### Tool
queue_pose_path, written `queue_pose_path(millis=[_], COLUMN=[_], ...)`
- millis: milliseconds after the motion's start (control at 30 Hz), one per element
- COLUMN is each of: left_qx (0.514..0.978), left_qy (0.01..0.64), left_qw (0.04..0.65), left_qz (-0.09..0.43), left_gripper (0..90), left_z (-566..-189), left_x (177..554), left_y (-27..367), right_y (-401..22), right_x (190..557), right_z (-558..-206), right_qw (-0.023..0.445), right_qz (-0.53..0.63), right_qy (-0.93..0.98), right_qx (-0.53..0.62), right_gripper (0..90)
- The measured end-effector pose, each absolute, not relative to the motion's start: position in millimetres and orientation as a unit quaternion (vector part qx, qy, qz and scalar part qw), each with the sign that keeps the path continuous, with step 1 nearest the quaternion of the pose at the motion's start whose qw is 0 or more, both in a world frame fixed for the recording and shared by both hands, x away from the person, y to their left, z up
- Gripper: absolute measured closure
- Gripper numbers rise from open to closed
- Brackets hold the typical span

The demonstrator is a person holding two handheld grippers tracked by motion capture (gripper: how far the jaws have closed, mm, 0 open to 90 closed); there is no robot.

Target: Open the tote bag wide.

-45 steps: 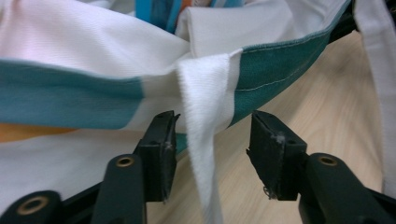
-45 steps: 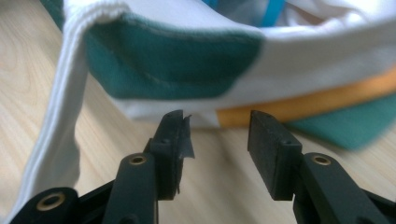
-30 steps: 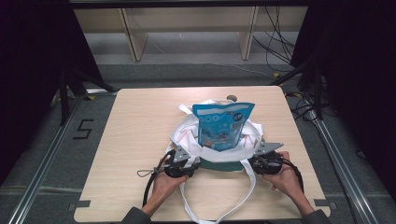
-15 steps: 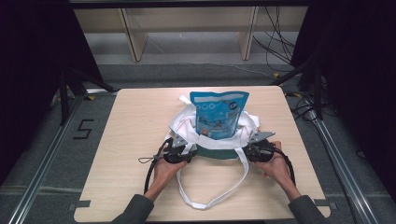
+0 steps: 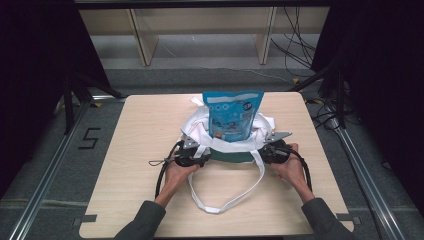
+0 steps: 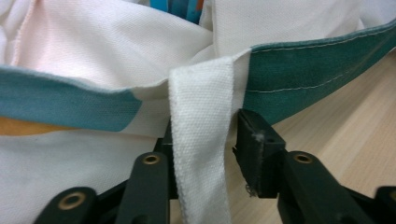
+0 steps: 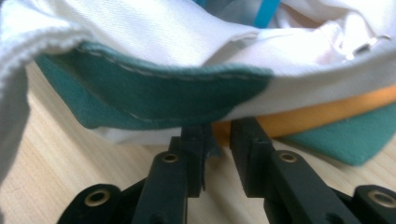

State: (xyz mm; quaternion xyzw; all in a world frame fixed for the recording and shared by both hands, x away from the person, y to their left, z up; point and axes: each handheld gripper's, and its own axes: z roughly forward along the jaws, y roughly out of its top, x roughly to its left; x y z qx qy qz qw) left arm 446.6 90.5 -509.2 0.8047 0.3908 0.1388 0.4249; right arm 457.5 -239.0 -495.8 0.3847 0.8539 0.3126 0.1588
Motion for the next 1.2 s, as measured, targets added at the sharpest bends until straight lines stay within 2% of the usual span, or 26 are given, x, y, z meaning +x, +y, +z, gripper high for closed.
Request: queue_pose_path(millis=[133, 300, 400, 533, 567, 767, 1200], left_qx=[0.817, 0.814, 0.813, 0.807, 0.805, 0.790, 0.781], left_qy=[0.382, 0.389, 0.378, 0.382, 0.383, 0.389, 0.393], left_qw=[0.409, 0.411, 0.418, 0.429, 0.433, 0.454, 0.462], left_qz=[0.141, 0.131, 0.146, 0.134, 0.135, 0.139, 0.151], left_gripper=[50.3, 38.3, 37.8, 36.5, 35.8, 32.4, 29.7], left_z=[-499.9, -488.6, -475.2, -470.1, -469.2, -469.4, -475.7], left_x=[439.0, 424.4, 407.5, 399.5, 396.0, 375.8, 347.0], left_y=[95.1, 102.5, 109.9, 114.6, 116.3, 126.5, 147.2], right_y=[-247.9, -266.7, -280.6, -283.6, -281.7, -284.7, -286.0], right_x=[452.2, 439.9, 429.6, 423.0, 417.6, 406.2, 387.7], right_z=[-487.9, -473.1, -463.9, -461.6, -461.2, -459.7, -462.2], right_qw=[0.179, 0.184, 0.193, 0.191, 0.180, 0.185, 0.191], right_qz=[0.331, 0.344, 0.362, 0.370, 0.368, 0.377, 0.378], right_qy=[0.843, 0.837, 0.828, 0.823, 0.819, 0.813, 0.810], right_qx=[0.385, 0.385, 0.381, 0.386, 0.403, 0.404, 0.406], right_gripper=[71.5, 68.2, 66.2, 63.3, 62.0, 49.5, 44.7])
